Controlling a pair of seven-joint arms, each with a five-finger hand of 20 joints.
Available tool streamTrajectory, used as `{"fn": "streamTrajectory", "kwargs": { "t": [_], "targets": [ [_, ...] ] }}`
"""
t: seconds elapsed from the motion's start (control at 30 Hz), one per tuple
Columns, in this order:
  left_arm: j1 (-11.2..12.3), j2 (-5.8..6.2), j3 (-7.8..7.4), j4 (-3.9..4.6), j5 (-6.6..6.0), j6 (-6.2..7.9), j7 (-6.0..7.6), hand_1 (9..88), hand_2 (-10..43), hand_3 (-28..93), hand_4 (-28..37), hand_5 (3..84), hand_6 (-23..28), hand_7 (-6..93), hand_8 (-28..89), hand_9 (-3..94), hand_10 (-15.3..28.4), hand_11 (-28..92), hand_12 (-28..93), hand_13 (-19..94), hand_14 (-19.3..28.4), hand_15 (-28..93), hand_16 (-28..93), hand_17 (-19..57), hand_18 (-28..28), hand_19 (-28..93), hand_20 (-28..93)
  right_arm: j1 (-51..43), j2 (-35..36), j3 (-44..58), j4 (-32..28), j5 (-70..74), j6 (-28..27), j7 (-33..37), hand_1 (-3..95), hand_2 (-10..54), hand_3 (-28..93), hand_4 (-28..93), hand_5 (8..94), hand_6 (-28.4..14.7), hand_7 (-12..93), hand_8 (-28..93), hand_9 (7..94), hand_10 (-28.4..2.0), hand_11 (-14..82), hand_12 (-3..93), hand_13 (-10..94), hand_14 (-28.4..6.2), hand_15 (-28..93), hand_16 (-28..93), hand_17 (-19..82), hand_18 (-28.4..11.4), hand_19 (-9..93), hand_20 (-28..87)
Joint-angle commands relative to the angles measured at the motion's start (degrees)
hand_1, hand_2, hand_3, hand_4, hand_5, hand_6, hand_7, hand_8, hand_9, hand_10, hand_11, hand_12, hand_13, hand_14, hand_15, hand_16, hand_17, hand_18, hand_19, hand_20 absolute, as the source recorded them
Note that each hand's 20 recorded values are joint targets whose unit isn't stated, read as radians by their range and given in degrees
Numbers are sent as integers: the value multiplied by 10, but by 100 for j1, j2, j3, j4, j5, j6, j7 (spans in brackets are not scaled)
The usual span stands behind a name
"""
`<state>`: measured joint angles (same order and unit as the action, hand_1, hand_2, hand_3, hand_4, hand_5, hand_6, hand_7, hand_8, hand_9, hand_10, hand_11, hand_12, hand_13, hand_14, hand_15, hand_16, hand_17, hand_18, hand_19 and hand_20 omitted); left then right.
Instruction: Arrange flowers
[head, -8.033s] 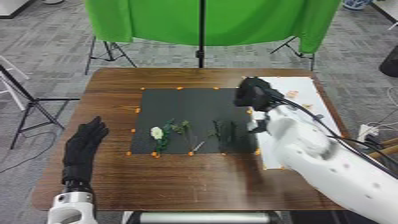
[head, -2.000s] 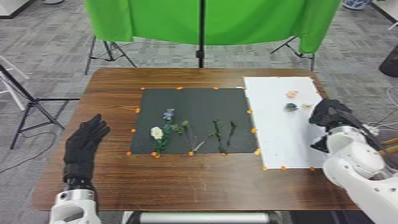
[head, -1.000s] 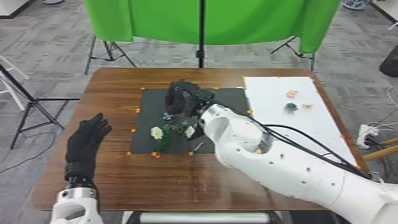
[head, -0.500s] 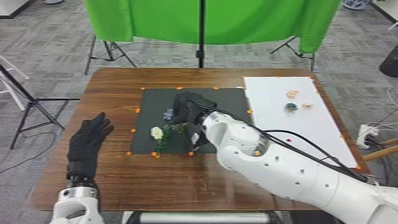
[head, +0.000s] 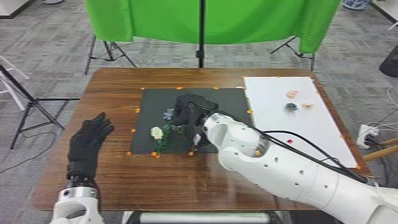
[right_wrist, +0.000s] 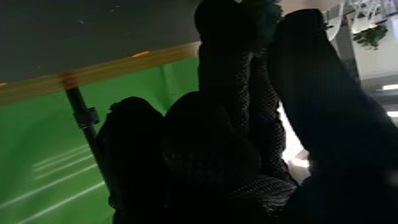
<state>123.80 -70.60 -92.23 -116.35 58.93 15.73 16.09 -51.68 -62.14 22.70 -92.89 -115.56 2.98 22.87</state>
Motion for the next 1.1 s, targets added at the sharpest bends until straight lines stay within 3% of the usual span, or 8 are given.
{"fn": "streamTrajectory", "kwargs": {
  "t": [0.03, 0.47, 0.6, 0.8, 0.9, 1.0, 1.1],
  "targets": [
    [59, -47, 31, 63, 18, -48, -40, 198, 146, 623, -283, 429, 72, 64, -48, 382, 141, 167, 110, 286, 183, 269, -20, 45, 132, 115, 196, 46, 13, -31, 50, -187, -31, -38, 488, -95, 613, -182, 699, 28, 172, 12, 868, -96, 177, 321, 915, -10, 632, 341, 683, -105, 932, 631],
    [104, -77, 17, 42, 28, -52, -33, 200, 139, 624, -283, 428, 71, 64, -48, 381, 141, 167, 110, 284, 184, 268, -19, 40, 136, 120, 197, 57, 111, 30, -12, -255, 68, 17, 415, -95, 663, -187, 670, 31, 168, -105, 853, -107, 241, 233, 916, -13, 629, 342, 682, -109, 932, 631],
    [152, -104, -7, 14, 26, -39, -8, 200, 138, 624, -283, 428, 72, 64, -48, 382, 141, 167, 111, 284, 185, 268, -18, 40, 136, 120, 197, -35, 453, 504, -521, -312, 251, 104, 409, -95, 661, -185, 667, 28, 165, -105, 848, -108, 241, 231, 915, -15, 627, 342, 681, -108, 932, 629],
    [213, -81, -56, -30, 23, 16, -5, 201, 138, 621, -283, 428, 71, 64, -48, 382, 141, 166, 110, 285, 185, 268, -19, 39, 137, 121, 197, -458, 1585, 1840, -1450, -507, 640, 522, 394, -95, 656, -176, 664, 20, 159, -100, 823, -115, 232, 229, 886, -30, 621, 344, 647, -123, 932, 622],
    [213, -71, -62, -32, 23, 11, -26, 200, 137, 623, -283, 427, 71, 64, -47, 383, 141, 166, 110, 285, 185, 268, -19, 39, 137, 121, 196, -650, 2042, 2356, -1463, -572, 493, 796, 365, -95, 654, -161, 672, 12, 152, -94, 800, -133, 216, 224, 864, -44, 625, 344, 626, -128, 932, 618],
    [239, -80, -78, -54, 27, 42, -16, 201, 137, 622, -283, 427, 72, 64, -47, 383, 141, 166, 111, 284, 186, 269, -18, 39, 137, 121, 196, -649, 2257, 2574, -1201, -486, -141, 1108, 345, -95, 648, -150, 665, 6, 140, -92, 775, -142, 202, 224, 846, -55, 631, 344, 617, -131, 932, 615],
    [193, -69, -74, -39, 40, 24, -36, 201, 137, 620, -283, 427, 72, 64, -47, 385, 144, 166, 110, 284, 186, 269, -18, 39, 137, 121, 196, -707, 2419, 2580, -830, -421, -274, 1247, 290, -90, 627, -122, 622, -6, 113, -80, 744, -163, 184, 225, 834, -66, 634, 339, 607, -135, 932, 609]
  ]
}}
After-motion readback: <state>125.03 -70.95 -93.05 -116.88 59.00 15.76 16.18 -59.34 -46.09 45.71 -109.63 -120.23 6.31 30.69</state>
